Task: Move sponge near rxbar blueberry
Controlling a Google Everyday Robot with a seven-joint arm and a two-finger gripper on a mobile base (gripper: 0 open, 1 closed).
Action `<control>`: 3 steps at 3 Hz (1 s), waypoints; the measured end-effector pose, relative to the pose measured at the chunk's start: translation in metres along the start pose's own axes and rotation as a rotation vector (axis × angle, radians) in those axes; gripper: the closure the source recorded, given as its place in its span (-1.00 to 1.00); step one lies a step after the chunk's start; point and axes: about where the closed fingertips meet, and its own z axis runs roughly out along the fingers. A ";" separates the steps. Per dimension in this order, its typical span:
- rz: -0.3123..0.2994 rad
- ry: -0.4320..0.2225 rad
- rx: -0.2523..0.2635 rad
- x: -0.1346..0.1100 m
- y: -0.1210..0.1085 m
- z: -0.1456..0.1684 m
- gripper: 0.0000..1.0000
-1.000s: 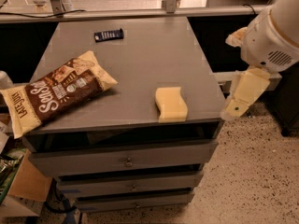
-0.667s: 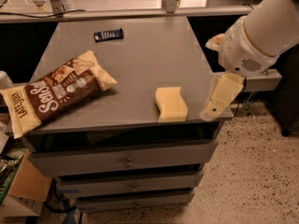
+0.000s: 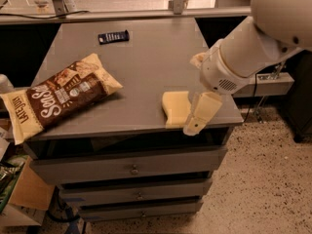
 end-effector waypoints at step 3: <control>0.055 0.017 -0.055 0.012 0.009 0.065 -1.00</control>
Offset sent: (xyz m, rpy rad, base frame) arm 0.0145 0.0222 -0.0725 0.0160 0.0793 -0.0285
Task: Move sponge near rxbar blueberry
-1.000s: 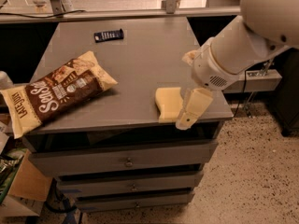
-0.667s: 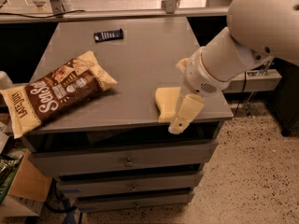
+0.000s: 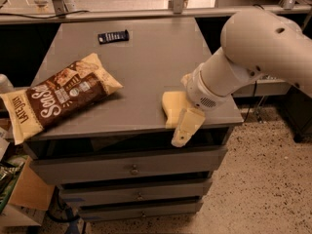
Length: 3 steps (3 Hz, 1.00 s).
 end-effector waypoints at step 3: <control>0.045 -0.014 0.001 0.004 -0.003 0.004 0.27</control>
Offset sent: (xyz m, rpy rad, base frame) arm 0.0036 0.0005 -0.0200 0.0172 0.0267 -0.0360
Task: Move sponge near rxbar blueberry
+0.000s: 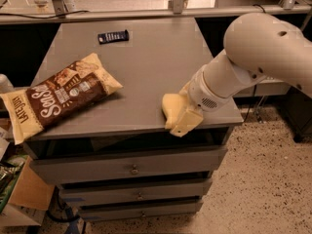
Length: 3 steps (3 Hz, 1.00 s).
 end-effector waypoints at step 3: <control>-0.018 -0.020 0.036 -0.027 -0.034 -0.080 1.00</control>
Offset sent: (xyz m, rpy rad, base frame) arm 0.0315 -0.0358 0.1441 0.0169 -0.0775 0.0017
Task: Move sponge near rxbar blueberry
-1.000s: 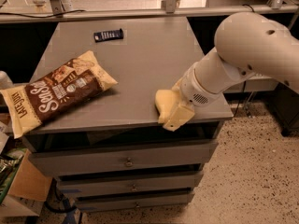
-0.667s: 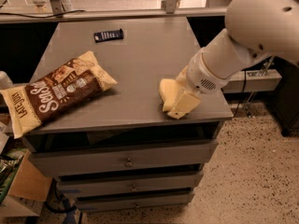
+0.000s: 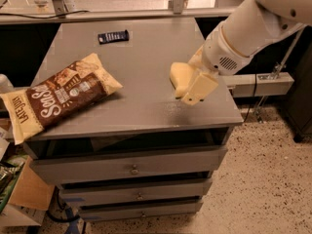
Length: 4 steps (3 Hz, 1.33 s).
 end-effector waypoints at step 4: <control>0.006 -0.089 0.197 -0.057 -0.167 0.073 1.00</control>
Offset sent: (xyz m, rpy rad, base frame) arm 0.1289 0.0184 0.0125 0.0674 -0.1990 -0.0689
